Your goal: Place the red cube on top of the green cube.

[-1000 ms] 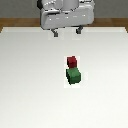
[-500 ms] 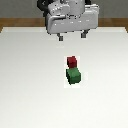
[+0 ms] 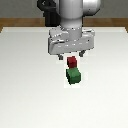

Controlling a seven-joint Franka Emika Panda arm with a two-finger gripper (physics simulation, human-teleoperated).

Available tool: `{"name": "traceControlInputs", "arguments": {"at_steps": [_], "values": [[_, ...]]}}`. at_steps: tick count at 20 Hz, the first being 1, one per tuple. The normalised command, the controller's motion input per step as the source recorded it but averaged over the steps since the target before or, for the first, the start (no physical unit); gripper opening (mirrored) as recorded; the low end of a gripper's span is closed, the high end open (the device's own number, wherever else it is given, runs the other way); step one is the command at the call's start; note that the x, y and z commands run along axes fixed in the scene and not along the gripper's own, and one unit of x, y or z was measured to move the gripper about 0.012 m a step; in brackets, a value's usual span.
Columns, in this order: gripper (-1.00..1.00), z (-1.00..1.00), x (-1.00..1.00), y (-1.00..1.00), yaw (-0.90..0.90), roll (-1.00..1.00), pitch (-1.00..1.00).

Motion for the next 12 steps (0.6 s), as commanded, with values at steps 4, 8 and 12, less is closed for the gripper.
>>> {"name": "traceControlInputs", "arguments": {"at_steps": [4,8,12], "values": [[1.0,-0.5,0.0,0.12,0.0,0.0,0.0],[1.0,0.0,-0.75,0.0,0.0,0.0,0.0],[1.0,0.0,0.0,0.25,0.0,0.0,0.0]]}}
